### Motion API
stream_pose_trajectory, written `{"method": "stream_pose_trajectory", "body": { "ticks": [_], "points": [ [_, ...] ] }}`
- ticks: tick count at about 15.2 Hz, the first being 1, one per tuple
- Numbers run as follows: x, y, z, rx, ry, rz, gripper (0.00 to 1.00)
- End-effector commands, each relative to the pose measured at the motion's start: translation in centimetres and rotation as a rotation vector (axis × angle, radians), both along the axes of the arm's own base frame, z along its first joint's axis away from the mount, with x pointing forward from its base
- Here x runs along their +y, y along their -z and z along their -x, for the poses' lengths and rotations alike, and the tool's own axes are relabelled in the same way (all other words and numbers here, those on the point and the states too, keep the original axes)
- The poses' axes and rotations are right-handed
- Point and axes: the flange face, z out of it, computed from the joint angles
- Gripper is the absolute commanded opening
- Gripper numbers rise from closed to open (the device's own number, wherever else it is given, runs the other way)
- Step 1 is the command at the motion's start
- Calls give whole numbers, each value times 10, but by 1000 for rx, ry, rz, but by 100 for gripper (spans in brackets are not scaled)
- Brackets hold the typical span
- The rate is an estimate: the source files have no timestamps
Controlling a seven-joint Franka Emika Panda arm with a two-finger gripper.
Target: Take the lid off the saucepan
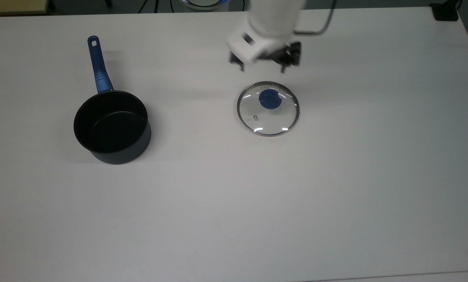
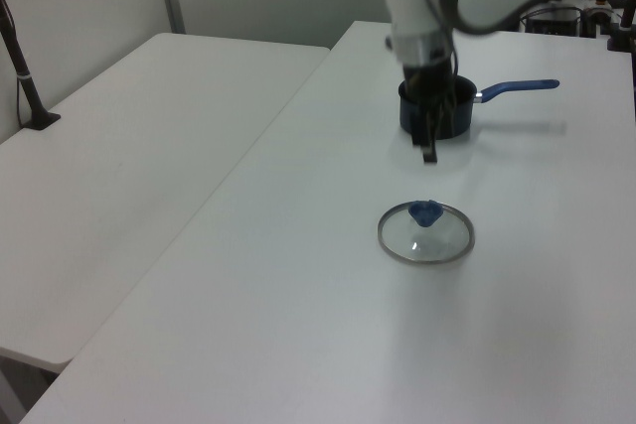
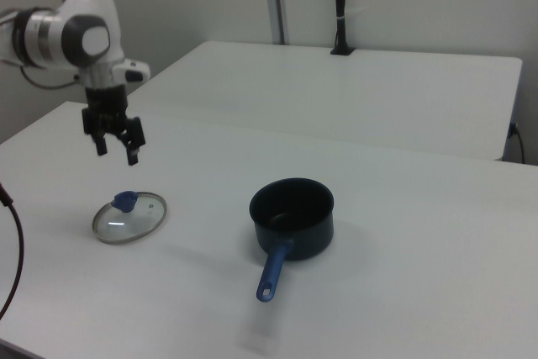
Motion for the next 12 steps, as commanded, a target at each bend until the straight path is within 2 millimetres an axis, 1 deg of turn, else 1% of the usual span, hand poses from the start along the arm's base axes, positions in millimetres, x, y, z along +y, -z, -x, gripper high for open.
{"method": "stream_pose_trajectory", "body": {
  "ticks": [1,2,5,7,9,12],
  "points": [
    [-85,-59,14,-39,39,-13,100],
    [-100,-65,17,-33,34,-18,100],
    [-133,-92,27,-60,62,-27,100],
    [-138,-101,26,-77,77,-26,100],
    [-145,-103,25,-82,87,-16,100],
    [-148,-105,23,-89,89,-10,100]
  ]
}}
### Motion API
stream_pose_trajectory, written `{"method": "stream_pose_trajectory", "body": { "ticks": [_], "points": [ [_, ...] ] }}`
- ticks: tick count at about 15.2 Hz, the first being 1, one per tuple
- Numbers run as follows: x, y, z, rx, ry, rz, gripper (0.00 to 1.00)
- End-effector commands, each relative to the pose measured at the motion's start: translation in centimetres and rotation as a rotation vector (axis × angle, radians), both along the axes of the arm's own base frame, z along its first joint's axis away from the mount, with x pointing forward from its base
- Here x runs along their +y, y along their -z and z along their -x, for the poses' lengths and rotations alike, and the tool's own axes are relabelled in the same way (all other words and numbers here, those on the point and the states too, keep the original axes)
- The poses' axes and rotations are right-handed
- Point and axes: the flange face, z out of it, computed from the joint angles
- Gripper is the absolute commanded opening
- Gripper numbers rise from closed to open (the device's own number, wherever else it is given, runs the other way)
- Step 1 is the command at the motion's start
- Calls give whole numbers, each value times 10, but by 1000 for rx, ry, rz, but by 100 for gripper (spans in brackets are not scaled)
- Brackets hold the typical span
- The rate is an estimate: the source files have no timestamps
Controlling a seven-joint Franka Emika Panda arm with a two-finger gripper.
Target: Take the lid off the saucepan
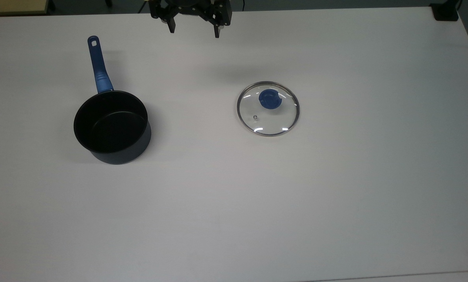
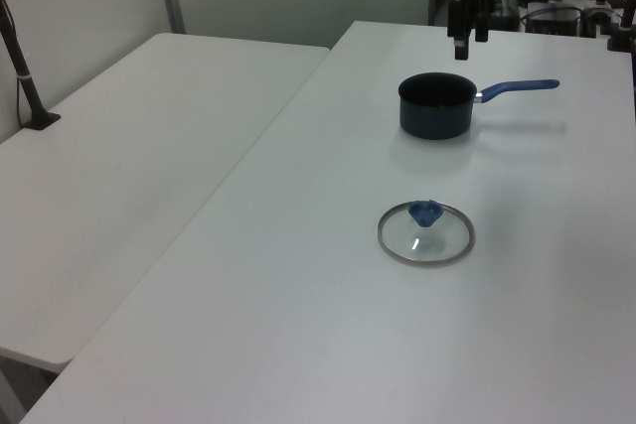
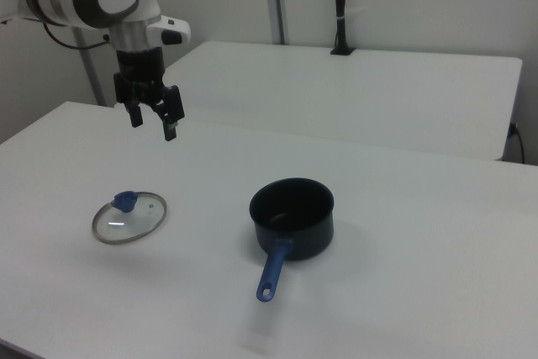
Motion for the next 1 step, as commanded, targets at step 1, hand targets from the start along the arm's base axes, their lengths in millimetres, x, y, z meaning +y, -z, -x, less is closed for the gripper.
{"method": "stream_pose_trajectory", "body": {
  "ticks": [1],
  "points": [
    [-3,-6,2,-1,-4,17,100]
  ]
}}
